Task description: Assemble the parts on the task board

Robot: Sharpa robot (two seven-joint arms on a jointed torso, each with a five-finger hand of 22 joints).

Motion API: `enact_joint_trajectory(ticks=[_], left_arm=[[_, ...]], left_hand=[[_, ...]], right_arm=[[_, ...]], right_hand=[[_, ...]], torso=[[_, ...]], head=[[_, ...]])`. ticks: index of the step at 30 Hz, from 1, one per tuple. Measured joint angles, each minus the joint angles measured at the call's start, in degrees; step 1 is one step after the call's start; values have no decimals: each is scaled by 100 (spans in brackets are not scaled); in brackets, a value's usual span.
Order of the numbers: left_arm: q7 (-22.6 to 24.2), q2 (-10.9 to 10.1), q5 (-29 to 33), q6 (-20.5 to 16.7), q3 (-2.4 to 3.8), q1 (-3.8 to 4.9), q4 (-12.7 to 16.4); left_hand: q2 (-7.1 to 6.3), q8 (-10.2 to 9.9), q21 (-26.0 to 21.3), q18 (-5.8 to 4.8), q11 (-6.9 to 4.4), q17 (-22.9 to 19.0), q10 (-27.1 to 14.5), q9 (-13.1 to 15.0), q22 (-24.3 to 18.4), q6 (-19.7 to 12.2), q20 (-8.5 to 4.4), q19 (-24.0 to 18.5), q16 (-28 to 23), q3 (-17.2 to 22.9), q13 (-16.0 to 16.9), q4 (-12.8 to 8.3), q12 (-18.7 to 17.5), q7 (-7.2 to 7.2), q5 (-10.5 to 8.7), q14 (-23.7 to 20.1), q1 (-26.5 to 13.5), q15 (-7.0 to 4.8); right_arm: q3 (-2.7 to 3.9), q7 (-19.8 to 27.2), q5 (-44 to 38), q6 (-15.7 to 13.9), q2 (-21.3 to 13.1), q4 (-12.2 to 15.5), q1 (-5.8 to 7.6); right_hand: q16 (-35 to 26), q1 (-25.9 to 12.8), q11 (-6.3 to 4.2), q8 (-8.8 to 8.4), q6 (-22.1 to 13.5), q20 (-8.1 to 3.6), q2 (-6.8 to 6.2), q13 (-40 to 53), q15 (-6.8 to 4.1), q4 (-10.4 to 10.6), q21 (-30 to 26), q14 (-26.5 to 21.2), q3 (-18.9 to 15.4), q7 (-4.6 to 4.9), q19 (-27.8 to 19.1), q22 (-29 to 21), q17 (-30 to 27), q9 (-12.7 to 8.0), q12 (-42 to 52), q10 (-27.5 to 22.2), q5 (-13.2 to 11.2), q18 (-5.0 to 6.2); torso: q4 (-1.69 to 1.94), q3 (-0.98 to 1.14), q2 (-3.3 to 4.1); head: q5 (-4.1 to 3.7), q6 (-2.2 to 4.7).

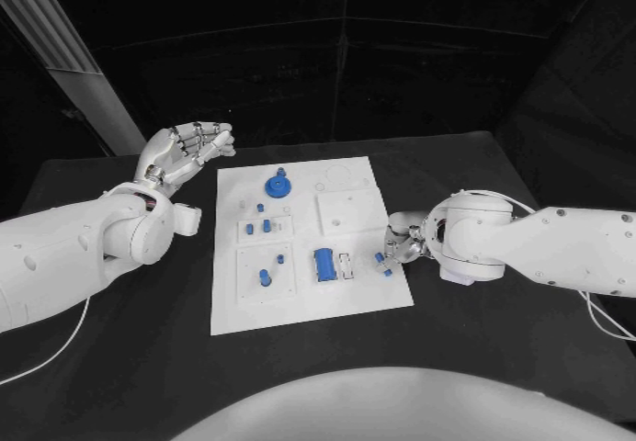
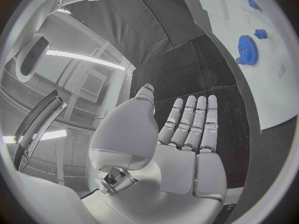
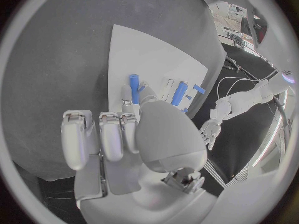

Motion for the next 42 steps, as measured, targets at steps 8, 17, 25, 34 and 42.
enact_joint_trajectory(ticks=[8,17,25,34,42], left_arm=[[0,-2,0,1,0,0,5],[0,-8,0,1,0,0,6],[0,-9,0,4,0,0,5],[0,-1,0,10,0,0,-4],[0,2,0,13,0,-2,-7]], left_hand=[[0,0,0,0,0,0,0,0,0,0,0,0,0,0,0,0,0,0,0,0,0,0],[0,0,0,0,0,1,0,0,1,0,0,0,-1,0,0,0,0,0,0,0,0,0],[0,0,0,1,0,1,0,0,1,0,0,0,19,0,0,0,0,0,0,0,0,0],[0,-1,0,0,0,1,0,0,1,0,0,0,19,0,0,0,0,0,0,0,0,0],[0,-1,0,0,0,1,0,0,1,0,0,0,19,0,0,0,0,0,0,0,0,0]], right_arm=[[0,16,-24,-4,10,27,-1],[2,39,-32,-87,-15,77,0],[2,182,-44,-283,-108,170,0],[-8,349,-51,-513,-229,293,-14],[-26,482,28,-689,-254,305,-34]], right_hand=[[0,112,40,0,-83,59,16,3,48,-198,0,9,239,71,-20,0,0,200,0,0,121,0],[0,202,41,-243,40,80,44,8,48,-363,0,9,621,-52,1,0,0,200,1,-1,179,-1],[0,183,40,-1072,122,80,25,8,48,-491,0,9,889,-51,1,0,0,201,1,-1,178,0],[0,96,40,-1154,265,80,-61,1,48,-554,0,9,1003,-78,1,0,0,-1828,-3,0,182,-1],[0,69,39,-1215,383,80,-88,1,48,-579,0,9,1059,-74,1,0,0,-1939,-3,0,185,-1]], torso=[[-1,-2,3],[0,-1,3],[3,2,2],[3,2,2],[4,-1,2]], head=[[-8,0],[2,0],[21,0],[22,0],[27,0]])
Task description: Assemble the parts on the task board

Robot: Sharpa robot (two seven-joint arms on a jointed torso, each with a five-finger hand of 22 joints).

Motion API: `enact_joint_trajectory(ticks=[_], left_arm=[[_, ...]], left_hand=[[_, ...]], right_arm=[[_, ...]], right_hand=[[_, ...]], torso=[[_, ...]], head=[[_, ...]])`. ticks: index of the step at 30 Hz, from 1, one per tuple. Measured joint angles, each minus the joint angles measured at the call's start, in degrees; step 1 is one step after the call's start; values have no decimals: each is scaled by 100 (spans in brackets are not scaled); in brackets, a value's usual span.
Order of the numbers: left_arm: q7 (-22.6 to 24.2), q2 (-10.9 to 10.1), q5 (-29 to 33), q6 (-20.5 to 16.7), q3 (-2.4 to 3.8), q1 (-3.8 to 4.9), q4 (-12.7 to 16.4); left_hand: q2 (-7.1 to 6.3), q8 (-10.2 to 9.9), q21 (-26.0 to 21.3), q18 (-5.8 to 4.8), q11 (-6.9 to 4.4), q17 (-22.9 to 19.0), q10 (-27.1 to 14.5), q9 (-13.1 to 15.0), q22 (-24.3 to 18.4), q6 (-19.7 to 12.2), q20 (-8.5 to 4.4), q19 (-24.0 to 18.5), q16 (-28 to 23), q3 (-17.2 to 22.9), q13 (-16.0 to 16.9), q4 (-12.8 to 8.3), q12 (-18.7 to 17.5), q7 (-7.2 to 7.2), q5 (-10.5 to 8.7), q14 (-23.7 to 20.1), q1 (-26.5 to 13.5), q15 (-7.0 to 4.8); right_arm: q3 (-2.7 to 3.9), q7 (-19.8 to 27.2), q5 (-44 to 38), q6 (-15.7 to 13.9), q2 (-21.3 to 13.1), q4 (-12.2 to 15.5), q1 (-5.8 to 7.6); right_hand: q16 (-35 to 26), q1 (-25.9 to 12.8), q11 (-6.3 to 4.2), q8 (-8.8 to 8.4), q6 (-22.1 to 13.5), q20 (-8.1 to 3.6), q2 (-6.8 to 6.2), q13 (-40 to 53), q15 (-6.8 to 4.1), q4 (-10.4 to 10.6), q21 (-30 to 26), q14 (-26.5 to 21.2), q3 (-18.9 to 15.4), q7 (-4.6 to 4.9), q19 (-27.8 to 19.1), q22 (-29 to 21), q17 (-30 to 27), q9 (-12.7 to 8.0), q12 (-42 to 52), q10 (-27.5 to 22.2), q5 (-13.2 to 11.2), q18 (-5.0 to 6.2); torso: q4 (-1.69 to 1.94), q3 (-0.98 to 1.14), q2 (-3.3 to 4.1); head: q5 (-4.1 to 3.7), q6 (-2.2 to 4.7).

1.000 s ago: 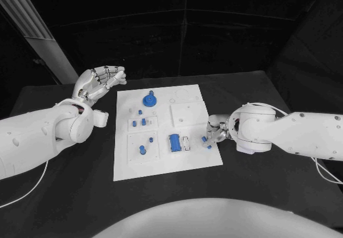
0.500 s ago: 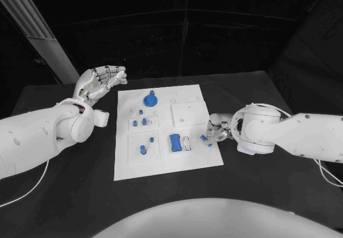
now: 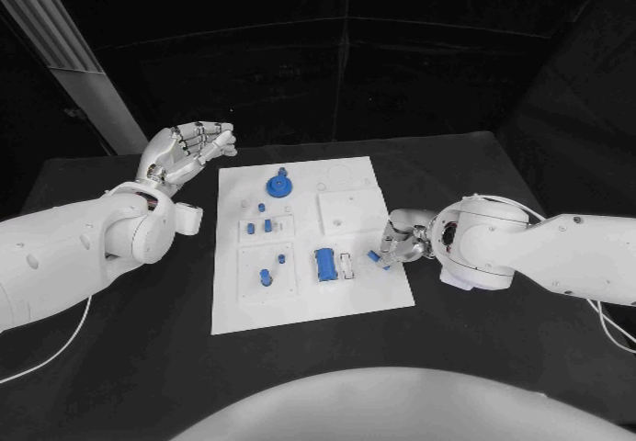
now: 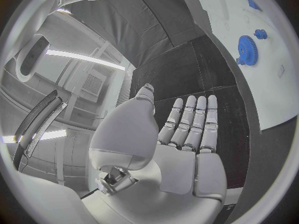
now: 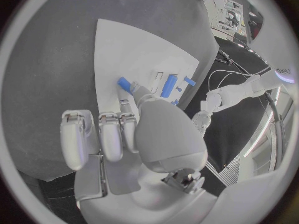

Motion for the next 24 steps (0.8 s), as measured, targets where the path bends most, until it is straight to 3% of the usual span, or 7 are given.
enact_joint_trajectory(ticks=[7,24], left_arm=[[0,1,0,3,0,0,0],[0,17,0,8,0,0,-5]], left_hand=[[30,0,0,0,21,-28,-21,0,-7,0,0,0,0,0,0,0,40,0,0,0,30,0],[30,0,0,0,21,-27,-21,0,-6,0,0,0,0,0,0,0,40,0,0,0,30,0]], right_arm=[[-11,181,138,-208,-20,11,-12],[-9,505,570,-582,-6,-36,-12]], right_hand=[[0,-69,0,-27,195,0,-69,0,0,-13,0,0,59,-9,0,0,0,-47,0,0,11,0],[0,-75,0,-43,312,0,-75,1,0,-13,0,0,90,-18,0,0,0,-91,0,0,11,0]], torso=[[2,-2,2],[2,-2,-2]], head=[[16,0],[24,0]])
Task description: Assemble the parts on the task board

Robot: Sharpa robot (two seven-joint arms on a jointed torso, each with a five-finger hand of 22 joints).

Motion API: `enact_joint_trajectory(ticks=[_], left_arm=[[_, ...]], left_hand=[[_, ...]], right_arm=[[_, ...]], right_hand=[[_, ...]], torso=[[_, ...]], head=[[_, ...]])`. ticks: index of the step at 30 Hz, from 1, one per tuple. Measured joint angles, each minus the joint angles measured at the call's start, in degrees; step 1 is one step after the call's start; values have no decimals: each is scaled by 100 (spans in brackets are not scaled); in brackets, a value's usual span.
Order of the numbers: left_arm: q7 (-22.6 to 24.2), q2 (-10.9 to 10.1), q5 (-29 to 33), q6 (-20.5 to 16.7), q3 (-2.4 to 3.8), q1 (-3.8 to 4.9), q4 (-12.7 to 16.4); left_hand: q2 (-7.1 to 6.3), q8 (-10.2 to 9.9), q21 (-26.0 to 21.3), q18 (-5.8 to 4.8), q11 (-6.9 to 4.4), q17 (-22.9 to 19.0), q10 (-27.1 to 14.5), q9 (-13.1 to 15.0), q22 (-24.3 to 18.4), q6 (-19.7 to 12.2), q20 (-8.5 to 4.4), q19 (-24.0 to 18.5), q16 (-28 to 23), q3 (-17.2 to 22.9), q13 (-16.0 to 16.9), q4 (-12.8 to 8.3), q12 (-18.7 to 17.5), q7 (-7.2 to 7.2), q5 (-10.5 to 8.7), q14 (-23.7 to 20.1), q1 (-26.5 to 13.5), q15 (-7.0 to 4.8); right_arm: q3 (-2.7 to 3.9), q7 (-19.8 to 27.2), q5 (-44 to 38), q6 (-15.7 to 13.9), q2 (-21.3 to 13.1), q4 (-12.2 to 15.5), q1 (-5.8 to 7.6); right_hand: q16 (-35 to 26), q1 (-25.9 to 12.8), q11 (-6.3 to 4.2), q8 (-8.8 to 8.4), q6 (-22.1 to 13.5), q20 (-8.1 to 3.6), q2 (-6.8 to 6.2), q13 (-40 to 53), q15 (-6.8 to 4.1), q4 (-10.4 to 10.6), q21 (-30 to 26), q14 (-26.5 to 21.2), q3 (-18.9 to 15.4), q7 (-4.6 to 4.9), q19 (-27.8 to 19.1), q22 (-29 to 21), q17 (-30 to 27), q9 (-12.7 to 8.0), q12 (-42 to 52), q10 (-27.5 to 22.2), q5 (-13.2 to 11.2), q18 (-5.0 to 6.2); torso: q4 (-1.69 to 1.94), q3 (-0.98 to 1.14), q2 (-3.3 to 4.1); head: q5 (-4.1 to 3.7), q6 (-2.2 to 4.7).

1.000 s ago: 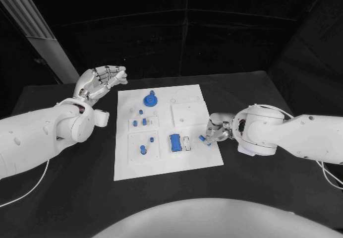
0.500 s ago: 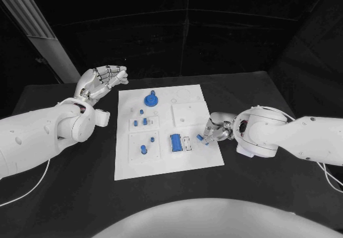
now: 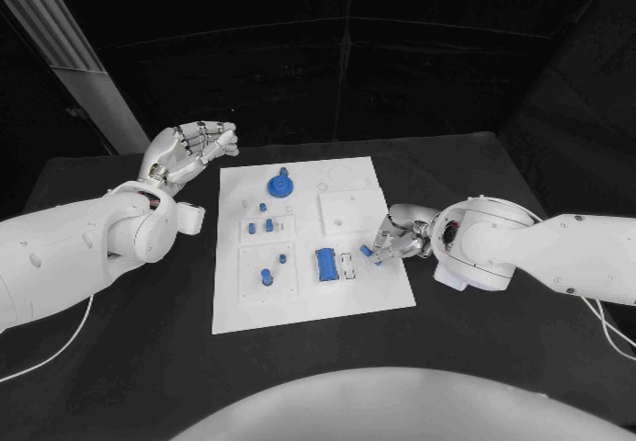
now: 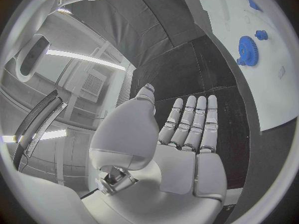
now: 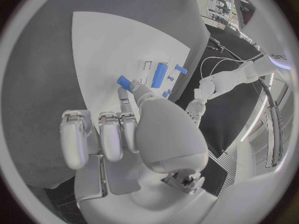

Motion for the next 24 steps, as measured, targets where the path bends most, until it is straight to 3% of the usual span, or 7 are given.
enact_joint_trajectory(ticks=[24], left_arm=[[0,-1,0,5,0,0,-2]], left_hand=[[0,0,0,0,0,1,0,0,1,0,0,0,0,0,0,0,0,0,0,0,0,0]], right_arm=[[-1,290,2173,5,83,-143,0]], right_hand=[[0,-76,0,-28,39,0,-28,0,0,16,0,0,16,-1,0,0,0,-42,0,0,0,0]], torso=[[-1,-1,1]], head=[[24,0]])
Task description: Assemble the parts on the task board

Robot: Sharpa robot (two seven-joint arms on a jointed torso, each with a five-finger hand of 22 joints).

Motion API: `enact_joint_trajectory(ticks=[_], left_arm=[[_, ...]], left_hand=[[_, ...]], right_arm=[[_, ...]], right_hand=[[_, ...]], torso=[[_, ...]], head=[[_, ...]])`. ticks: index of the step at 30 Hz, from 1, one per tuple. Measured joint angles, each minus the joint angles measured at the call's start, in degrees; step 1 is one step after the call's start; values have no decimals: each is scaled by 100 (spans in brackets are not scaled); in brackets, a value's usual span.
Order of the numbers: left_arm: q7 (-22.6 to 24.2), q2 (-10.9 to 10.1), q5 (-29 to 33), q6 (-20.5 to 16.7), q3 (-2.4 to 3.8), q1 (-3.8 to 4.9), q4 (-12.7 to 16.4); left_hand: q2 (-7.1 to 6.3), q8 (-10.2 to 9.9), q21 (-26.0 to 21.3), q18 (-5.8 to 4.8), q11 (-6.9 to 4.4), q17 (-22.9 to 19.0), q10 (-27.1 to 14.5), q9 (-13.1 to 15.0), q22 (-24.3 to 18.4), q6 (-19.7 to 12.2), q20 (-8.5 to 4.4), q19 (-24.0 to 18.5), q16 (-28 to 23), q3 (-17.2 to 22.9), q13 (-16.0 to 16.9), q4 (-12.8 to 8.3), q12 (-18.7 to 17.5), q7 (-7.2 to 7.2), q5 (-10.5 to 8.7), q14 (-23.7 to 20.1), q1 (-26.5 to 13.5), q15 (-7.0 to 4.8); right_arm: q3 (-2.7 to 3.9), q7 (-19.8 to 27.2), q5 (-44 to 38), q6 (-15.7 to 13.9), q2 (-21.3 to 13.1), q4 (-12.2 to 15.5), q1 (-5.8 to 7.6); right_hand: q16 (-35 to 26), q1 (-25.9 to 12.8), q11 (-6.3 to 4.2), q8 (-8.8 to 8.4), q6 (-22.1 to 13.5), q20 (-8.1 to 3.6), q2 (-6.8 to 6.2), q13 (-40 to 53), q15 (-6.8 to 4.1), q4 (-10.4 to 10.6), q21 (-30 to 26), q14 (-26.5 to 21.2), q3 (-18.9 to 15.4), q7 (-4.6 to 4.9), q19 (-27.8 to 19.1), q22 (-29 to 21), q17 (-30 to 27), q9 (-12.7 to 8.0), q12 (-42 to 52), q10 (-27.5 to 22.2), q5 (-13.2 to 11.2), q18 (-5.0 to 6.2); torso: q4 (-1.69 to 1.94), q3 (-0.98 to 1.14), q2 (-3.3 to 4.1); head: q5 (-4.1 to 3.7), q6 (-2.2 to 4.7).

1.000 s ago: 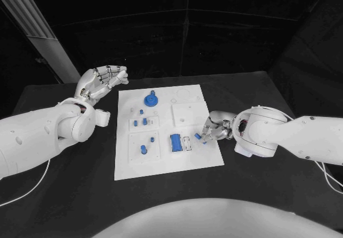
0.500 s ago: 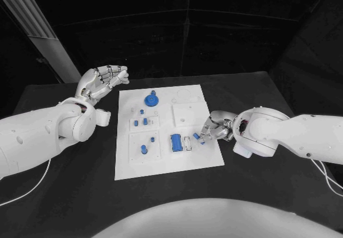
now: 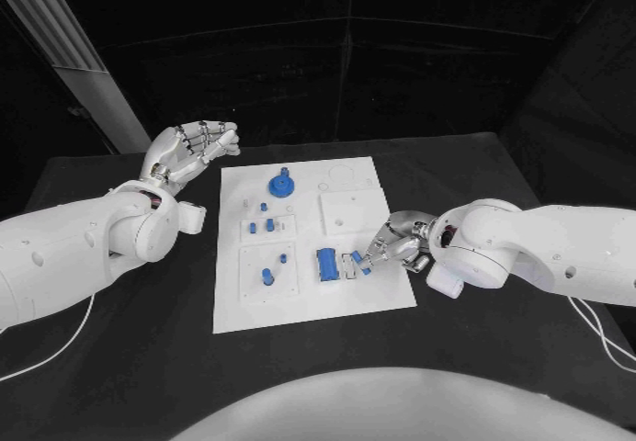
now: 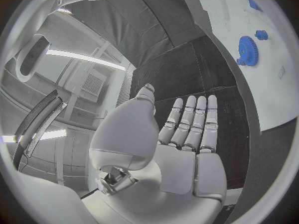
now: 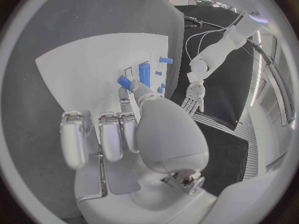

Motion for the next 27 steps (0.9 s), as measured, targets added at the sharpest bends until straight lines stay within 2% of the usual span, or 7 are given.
enact_joint_trajectory(ticks=[12,27], left_arm=[[0,1,0,1,0,0,4],[0,4,0,2,0,0,2]], left_hand=[[0,0,0,0,0,0,0,0,0,0,0,0,0,0,0,0,0,0,0,0,0,0],[0,34,0,0,0,-20,0,0,-5,-20,0,0,45,-33,-5,0,0,20,0,0,0,0]], right_arm=[[0,-11,856,88,133,-178,0],[-1,-197,1171,166,197,-263,0]], right_hand=[[0,-23,0,-23,18,0,-23,0,0,0,0,0,0,19,0,0,0,-24,0,0,0,0],[0,-82,0,-54,18,0,-38,0,0,16,0,0,-16,19,0,0,0,-52,0,0,0,0]], torso=[[1,0,1],[1,2,0]], head=[[-2,0],[10,0]])
